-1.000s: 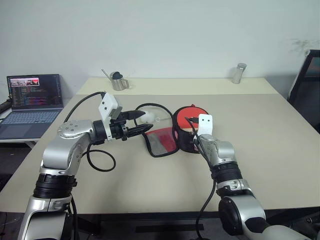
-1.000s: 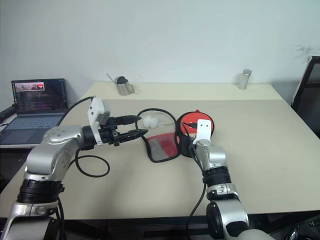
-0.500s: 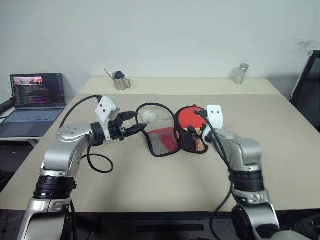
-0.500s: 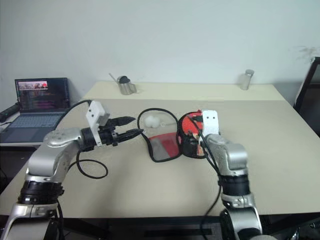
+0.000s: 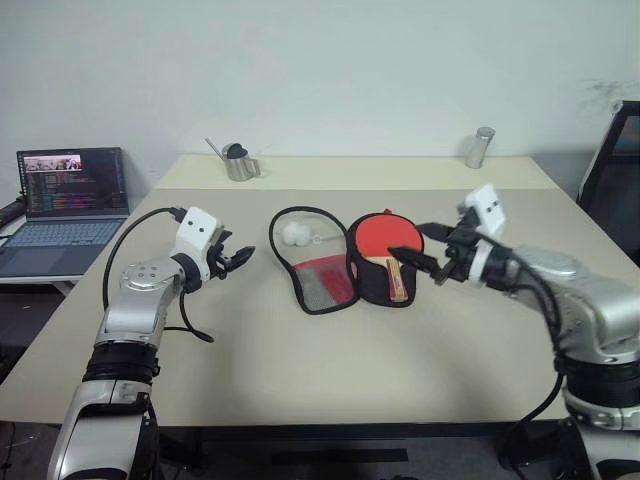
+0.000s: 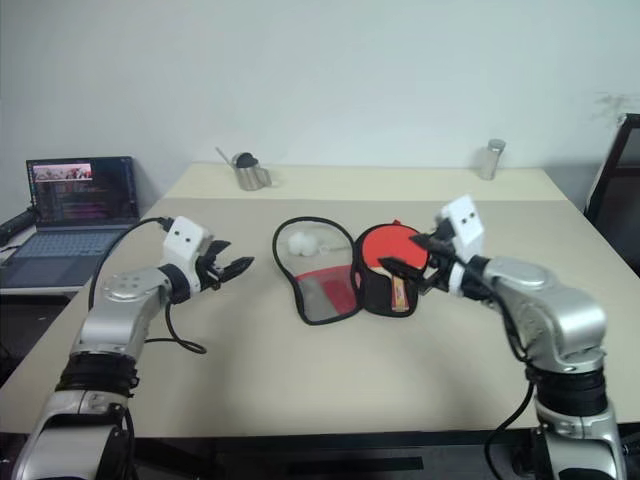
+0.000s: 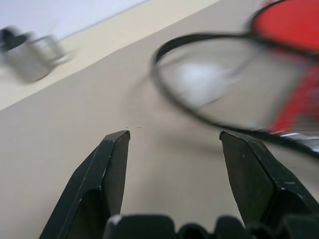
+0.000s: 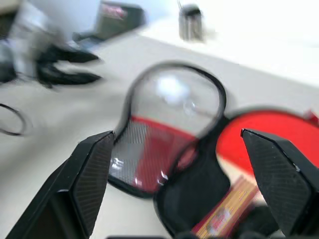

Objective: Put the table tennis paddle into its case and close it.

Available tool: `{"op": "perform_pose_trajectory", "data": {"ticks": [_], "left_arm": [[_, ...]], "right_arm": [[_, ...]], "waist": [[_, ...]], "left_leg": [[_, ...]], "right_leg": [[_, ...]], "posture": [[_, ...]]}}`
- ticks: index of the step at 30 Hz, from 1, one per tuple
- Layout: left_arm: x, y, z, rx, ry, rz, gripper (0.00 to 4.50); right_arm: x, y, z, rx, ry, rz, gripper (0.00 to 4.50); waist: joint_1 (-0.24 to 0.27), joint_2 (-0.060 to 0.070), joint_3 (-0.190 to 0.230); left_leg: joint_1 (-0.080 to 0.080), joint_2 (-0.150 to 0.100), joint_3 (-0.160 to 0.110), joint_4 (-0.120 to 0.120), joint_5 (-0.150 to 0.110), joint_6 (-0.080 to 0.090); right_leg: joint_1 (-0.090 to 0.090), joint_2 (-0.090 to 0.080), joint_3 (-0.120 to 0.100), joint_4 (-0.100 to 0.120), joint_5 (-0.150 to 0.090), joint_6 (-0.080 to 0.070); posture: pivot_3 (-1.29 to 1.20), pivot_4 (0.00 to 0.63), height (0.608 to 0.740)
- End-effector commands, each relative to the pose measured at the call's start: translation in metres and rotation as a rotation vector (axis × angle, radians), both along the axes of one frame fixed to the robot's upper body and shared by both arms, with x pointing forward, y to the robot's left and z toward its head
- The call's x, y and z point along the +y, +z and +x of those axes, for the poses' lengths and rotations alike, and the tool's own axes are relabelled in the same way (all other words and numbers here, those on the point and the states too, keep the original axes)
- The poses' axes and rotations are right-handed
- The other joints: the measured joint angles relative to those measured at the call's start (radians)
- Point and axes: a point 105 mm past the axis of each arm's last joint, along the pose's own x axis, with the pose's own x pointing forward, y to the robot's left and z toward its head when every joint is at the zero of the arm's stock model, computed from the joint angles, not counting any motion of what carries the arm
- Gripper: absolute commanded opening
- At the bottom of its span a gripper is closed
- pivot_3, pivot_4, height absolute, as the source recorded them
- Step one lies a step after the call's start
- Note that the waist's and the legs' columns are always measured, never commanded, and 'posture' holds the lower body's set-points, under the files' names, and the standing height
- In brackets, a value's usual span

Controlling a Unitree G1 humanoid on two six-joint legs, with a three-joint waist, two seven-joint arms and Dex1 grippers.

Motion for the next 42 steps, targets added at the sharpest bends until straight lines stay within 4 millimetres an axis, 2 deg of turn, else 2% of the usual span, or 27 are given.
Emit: {"op": "perform_pose_trajectory", "data": {"ticks": [1,4,7,12,17,22,26,29,32,35,37,42], "left_arm": [[0.006,0.013,0.010,-0.061,0.061,-0.012,3.15],[-0.012,-0.012,0.020,0.071,0.008,-0.082,3.15],[-0.035,-0.034,0.023,0.195,-0.098,-0.080,3.15],[-0.050,-0.047,0.025,0.282,-0.180,0.007,3.15],[-0.071,-0.032,0.034,0.246,-0.237,0.011,3.15],[-0.134,0.009,0.032,0.149,-0.502,-0.097,3.15],[-0.186,0.039,0.017,0.108,-0.763,-0.145,3.15],[-0.213,0.046,0.006,0.106,-0.884,-0.146,3.15],[-0.234,0.040,0.004,0.115,-0.903,-0.111,3.15],[-0.243,0.032,0.003,0.118,-0.903,-0.089,3.15],[-0.243,0.032,0.002,0.102,-0.914,-0.095,3.15],[-0.219,0.039,-0.009,0.118,-1.018,-0.141,3.15]], "right_arm": [[0.003,0.020,-0.023,-0.058,0.131,0.015,4.45],[0.003,0.027,-0.038,-0.083,0.216,-0.019,4.45],[0.004,0.030,-0.041,-0.096,0.241,-0.033,4.45],[0.003,0.031,-0.039,-0.110,0.228,-0.033,4.45],[0.000,0.031,-0.038,-0.119,0.201,-0.028,4.45],[-0.005,0.030,-0.042,-0.118,0.194,-0.038,4.45],[-0.014,0.032,-0.041,-0.121,0.166,-0.056,4.45],[-0.019,0.031,-0.040,-0.112,0.142,-0.062,4.45],[-0.022,0.028,-0.038,-0.109,0.121,-0.068,4.45],[-0.025,0.025,-0.033,-0.104,0.079,-0.071,4.45],[-0.029,0.021,-0.030,-0.090,0.042,-0.073,4.45],[-0.045,0.000,-0.007,0.018,-0.121,-0.063,4.45]], "waist": [[0.001,0.000,0.000],[0.004,0.000,0.000],[0.005,-0.001,0.000],[0.001,-0.001,0.000],[0.003,-0.001,0.000],[0.018,-0.002,0.000],[0.026,-0.002,0.000],[0.026,-0.002,0.000],[0.025,-0.002,0.000],[0.022,-0.002,0.000],[0.020,-0.002,0.000],[0.019,-0.002,0.000]], "left_leg": [[0.000,0.000,0.000,0.000,0.000,0.000],[-0.001,-0.001,0.000,0.001,0.000,0.000],[-0.002,-0.001,0.000,0.001,0.000,0.000],[-0.004,-0.001,0.000,0.001,0.000,0.000],[-0.008,-0.001,0.000,0.002,0.000,0.000],[-0.018,-0.001,0.000,0.005,0.000,0.000],[-0.019,-0.002,0.000,0.005,0.000,0.000],[-0.019,-0.002,0.000,0.005,0.000,0.000],[-0.019,-0.002,0.000,0.006,0.000,0.000],[-0.018,-0.002,0.001,0.006,0.000,0.000],[-0.018,-0.001,0.001,0.006,0.001,0.000],[-0.018,-0.001,0.001,0.006,0.001,0.000]], "right_leg": [[0.000,0.000,0.000,0.000,0.000,0.000],[0.000,-0.001,0.000,0.000,0.000,0.000],[0.000,-0.001,-0.001,0.000,0.000,0.000],[-0.003,-0.001,0.000,0.001,0.000,0.000],[-0.006,-0.001,-0.001,0.001,0.000,0.000],[-0.015,-0.001,-0.001,0.002,0.001,0.001],[-0.016,-0.001,0.000,0.001,0.001,0.001],[-0.016,-0.001,0.000,0.001,0.001,0.001],[-0.016,0.000,0.000,0.002,0.001,0.001],[-0.016,0.000,0.001,0.003,0.001,0.001],[-0.016,0.000,0.000,0.004,0.001,0.001],[-0.016,0.000,0.001,0.004,0.001,0.001]], "posture": [[0.00,0.150,0.740],[0.00,0.150,0.740],[0.00,0.150,0.740],[0.00,0.150,0.740],[0.00,0.150,0.740],[0.00,0.150,0.740],[0.00,0.150,0.740],[0.00,0.150,0.740],[0.00,0.150,0.740],[0.00,0.150,0.740],[0.00,0.150,0.740],[0.00,0.150,0.740]]}}
